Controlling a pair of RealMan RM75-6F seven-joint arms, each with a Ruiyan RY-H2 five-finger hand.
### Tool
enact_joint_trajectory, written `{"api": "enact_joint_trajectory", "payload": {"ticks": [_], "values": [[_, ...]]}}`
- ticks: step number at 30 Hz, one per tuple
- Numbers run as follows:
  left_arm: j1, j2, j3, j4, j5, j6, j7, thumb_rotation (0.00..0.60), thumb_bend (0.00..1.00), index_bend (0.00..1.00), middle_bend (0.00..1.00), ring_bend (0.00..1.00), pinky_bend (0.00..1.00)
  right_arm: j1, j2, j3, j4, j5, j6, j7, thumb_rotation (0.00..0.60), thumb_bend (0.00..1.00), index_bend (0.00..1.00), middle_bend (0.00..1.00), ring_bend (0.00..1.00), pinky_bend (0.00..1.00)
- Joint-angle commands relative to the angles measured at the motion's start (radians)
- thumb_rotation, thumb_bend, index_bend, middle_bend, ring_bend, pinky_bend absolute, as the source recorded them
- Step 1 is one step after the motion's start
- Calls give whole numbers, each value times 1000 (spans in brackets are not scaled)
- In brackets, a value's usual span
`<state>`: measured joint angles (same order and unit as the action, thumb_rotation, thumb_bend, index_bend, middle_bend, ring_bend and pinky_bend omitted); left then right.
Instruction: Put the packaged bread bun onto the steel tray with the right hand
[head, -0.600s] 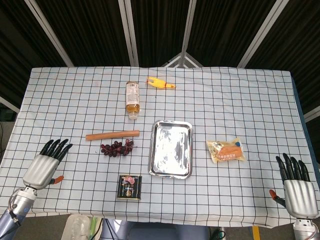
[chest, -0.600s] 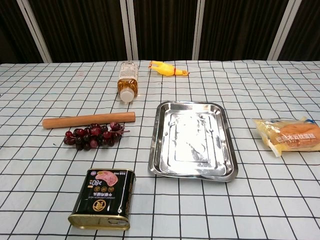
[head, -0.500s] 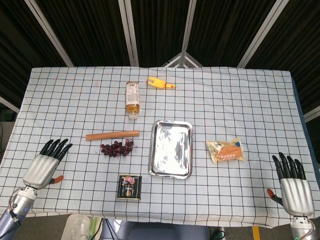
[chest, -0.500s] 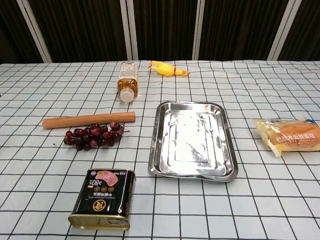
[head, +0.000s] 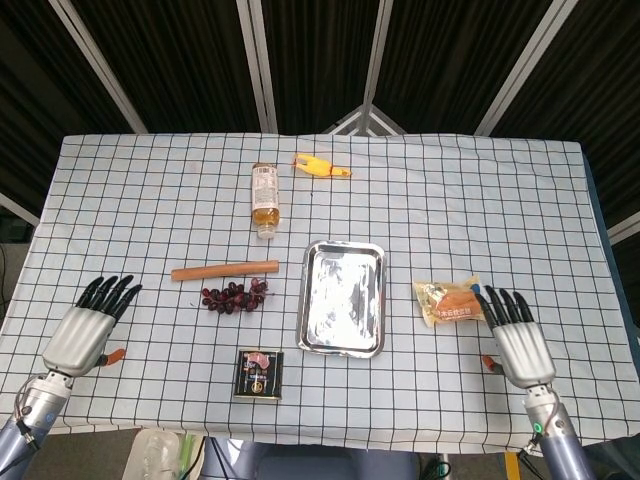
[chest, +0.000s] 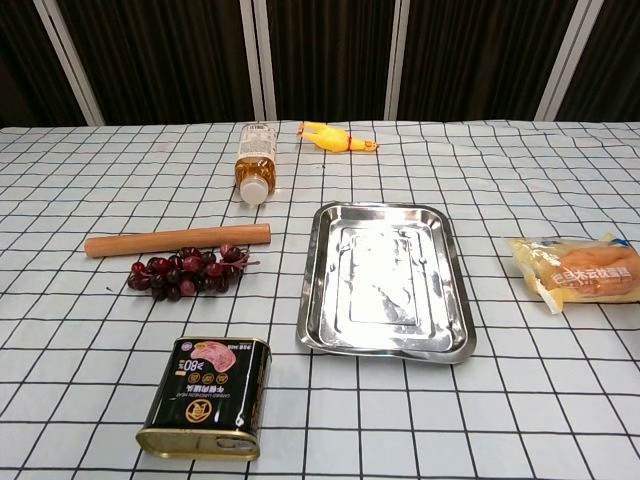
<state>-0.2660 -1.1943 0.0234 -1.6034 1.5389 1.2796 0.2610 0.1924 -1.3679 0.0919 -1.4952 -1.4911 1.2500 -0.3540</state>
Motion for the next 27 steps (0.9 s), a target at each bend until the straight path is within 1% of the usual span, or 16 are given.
{"api": "enact_joint_trajectory", "payload": {"ticks": [1, 4, 7, 13, 15, 16, 18, 19, 20, 21, 22, 23, 24, 25, 26, 27], "values": [[2, 4, 0, -1, 5, 8, -7, 600, 66, 0, 0, 0, 36, 74, -69, 39, 68, 62, -92, -13, 600, 227, 0, 0, 0, 100], [8, 10, 1, -3, 12, 22, -20, 600, 67, 0, 0, 0, 36, 108, -99, 58, 106, 92, -134, -7, 600, 257, 0, 0, 0, 117], [13, 16, 2, -3, 14, 32, -33, 600, 67, 0, 0, 0, 36, 139, -126, 71, 145, 117, -168, -16, 600, 262, 0, 0, 0, 117], [17, 25, 0, -1, 13, 39, -53, 600, 67, 0, 0, 0, 36, 186, -158, 92, 175, 161, -207, -32, 600, 299, 0, 0, 0, 162], [17, 26, 0, -2, 13, 39, -54, 600, 67, 0, 0, 0, 36, 195, -164, 92, 185, 174, -218, -32, 600, 307, 10, 0, 0, 174], [18, 27, 1, -2, 13, 40, -54, 600, 67, 0, 0, 0, 36, 200, -168, 92, 192, 180, -224, -32, 600, 316, 31, 4, 0, 192], [19, 27, 1, -3, 12, 41, -54, 600, 66, 0, 0, 0, 36, 208, -176, 91, 203, 186, -231, -27, 600, 336, 108, 44, 19, 255], [19, 28, 1, -3, 12, 41, -55, 600, 66, 0, 0, 0, 36, 212, -181, 91, 210, 188, -232, -25, 600, 353, 182, 93, 55, 309], [20, 28, 1, -3, 13, 41, -55, 600, 66, 0, 0, 0, 36, 215, -184, 91, 214, 190, -232, -24, 600, 372, 255, 141, 100, 357], [20, 28, 1, -4, 13, 41, -55, 600, 66, 0, 0, 0, 36, 218, -187, 90, 217, 195, -235, -24, 600, 388, 307, 176, 133, 396], [20, 29, 1, -4, 13, 41, -55, 600, 66, 0, 0, 0, 36, 221, -188, 89, 218, 197, -238, -24, 600, 422, 402, 248, 202, 481], [20, 29, 1, -4, 13, 41, -57, 600, 66, 0, 0, 0, 36, 225, -189, 89, 218, 199, -239, -23, 600, 444, 452, 297, 247, 530], [20, 30, 1, -4, 12, 41, -57, 600, 66, 0, 0, 0, 36, 227, -190, 88, 219, 200, -239, -24, 600, 474, 520, 369, 311, 589], [20, 30, 0, -5, 12, 41, -58, 600, 66, 0, 0, 0, 36, 230, -189, 88, 215, 202, -238, -27, 600, 495, 581, 427, 359, 615], [20, 31, 0, -5, 12, 41, -60, 600, 66, 0, 0, 0, 36, 231, -188, 90, 210, 205, -235, -28, 600, 507, 628, 466, 386, 621], [20, 32, 0, -6, 12, 41, -62, 600, 66, 0, 0, 0, 36, 233, -186, 91, 201, 205, -229, -32, 600, 510, 651, 481, 397, 625]]}}
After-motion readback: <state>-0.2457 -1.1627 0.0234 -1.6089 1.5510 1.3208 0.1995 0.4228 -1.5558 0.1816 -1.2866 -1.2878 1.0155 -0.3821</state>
